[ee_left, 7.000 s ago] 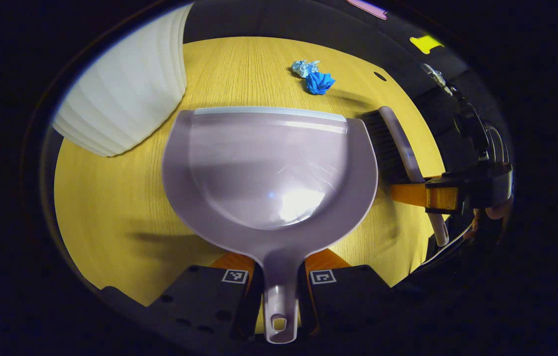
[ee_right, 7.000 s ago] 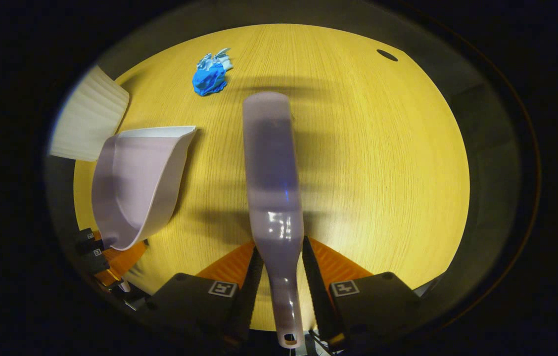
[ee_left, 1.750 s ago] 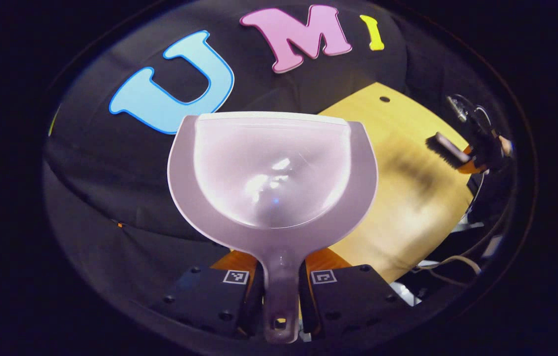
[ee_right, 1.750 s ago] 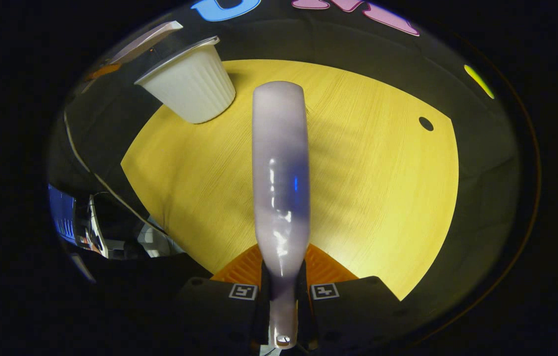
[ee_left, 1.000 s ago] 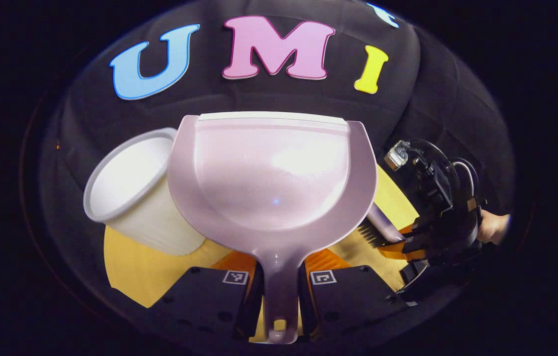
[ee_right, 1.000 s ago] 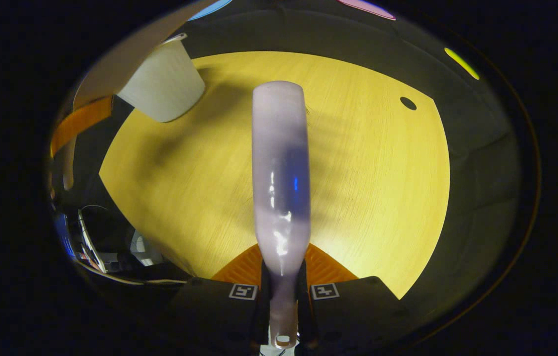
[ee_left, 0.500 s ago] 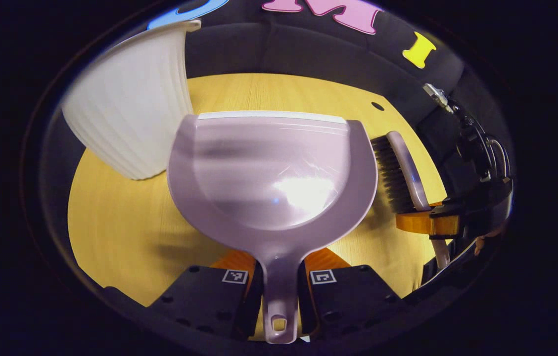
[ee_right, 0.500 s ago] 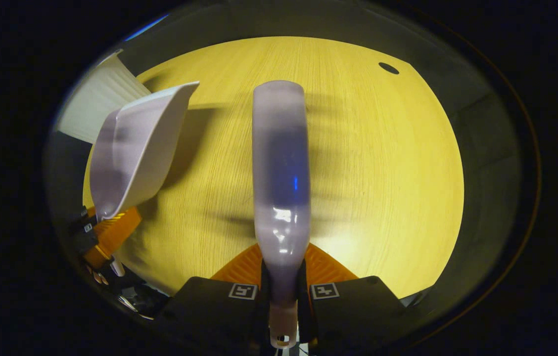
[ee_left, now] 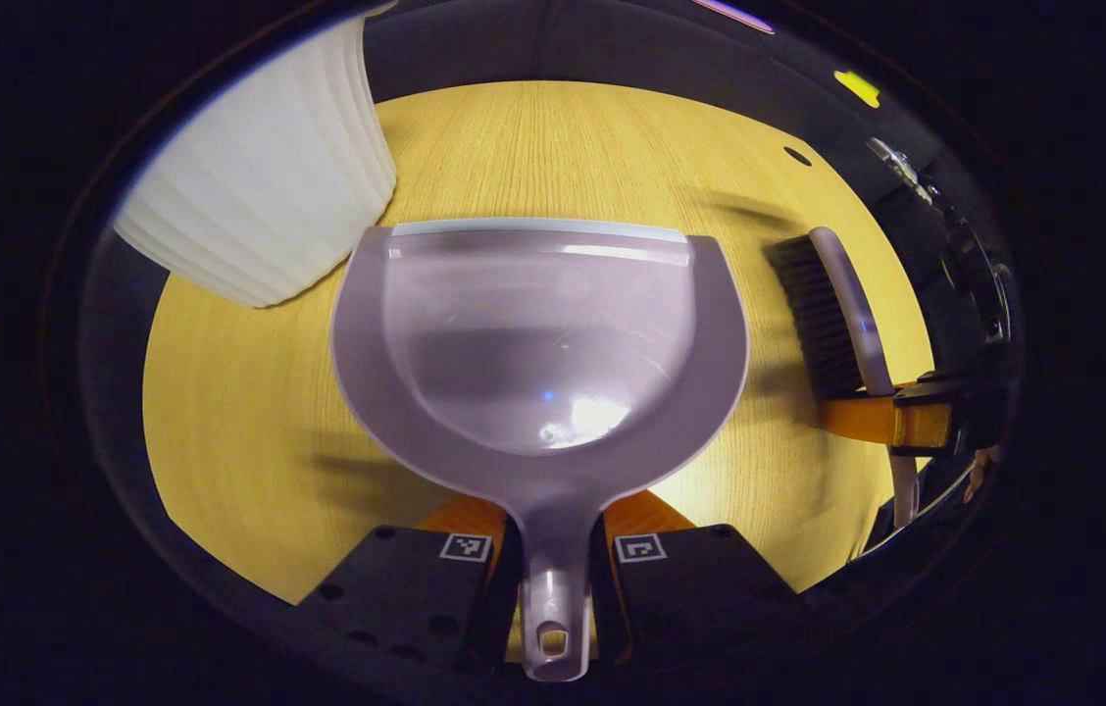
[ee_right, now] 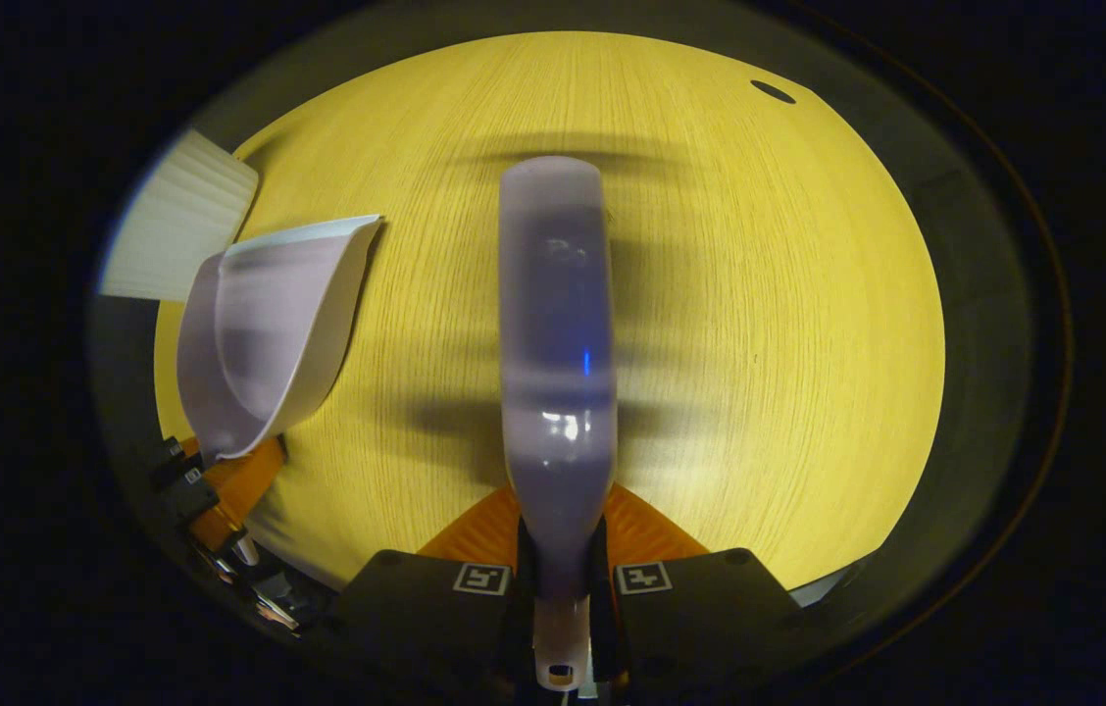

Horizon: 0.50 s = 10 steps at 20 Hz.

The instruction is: Pick up the small broom and dustpan from the desktop, sweep the trash into the dustpan with the broom, and then empty the trash into the garbage bin.

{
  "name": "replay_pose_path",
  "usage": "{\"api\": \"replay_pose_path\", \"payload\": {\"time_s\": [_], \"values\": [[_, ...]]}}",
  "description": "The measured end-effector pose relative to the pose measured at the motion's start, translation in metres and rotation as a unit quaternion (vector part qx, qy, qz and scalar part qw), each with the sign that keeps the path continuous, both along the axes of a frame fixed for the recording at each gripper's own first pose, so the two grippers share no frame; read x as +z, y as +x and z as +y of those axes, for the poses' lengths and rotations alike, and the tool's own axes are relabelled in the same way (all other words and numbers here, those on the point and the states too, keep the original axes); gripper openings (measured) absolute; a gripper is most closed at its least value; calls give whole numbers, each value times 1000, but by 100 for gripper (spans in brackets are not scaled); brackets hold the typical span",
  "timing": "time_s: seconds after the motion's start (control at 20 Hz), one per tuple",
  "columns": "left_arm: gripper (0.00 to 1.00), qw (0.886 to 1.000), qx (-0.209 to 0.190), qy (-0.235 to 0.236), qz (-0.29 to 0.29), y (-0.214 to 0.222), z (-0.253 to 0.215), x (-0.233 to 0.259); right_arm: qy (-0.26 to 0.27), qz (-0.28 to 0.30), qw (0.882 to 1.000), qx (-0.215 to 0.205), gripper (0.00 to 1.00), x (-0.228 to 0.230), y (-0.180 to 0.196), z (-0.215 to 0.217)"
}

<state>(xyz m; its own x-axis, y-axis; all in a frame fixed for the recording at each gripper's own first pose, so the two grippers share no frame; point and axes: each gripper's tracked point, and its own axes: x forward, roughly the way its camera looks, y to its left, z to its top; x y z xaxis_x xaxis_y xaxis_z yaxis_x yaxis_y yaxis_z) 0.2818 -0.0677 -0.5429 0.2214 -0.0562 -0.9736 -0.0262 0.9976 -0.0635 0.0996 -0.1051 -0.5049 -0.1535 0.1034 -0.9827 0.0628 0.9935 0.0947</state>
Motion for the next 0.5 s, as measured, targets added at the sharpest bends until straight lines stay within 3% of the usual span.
{"api": "replay_pose_path", "payload": {"time_s": [0.4,0.45,0.5], "values": [[33,999,-30,11,13,0,3,5,10,22,1000,-6,30,6,-1,5],[57,999,-32,12,11,1,2,5,13,26,1000,-3,34,6,-3,6],[65,999,-31,12,12,0,1,5,12,23,1000,0,34,6,-4,7]]}}
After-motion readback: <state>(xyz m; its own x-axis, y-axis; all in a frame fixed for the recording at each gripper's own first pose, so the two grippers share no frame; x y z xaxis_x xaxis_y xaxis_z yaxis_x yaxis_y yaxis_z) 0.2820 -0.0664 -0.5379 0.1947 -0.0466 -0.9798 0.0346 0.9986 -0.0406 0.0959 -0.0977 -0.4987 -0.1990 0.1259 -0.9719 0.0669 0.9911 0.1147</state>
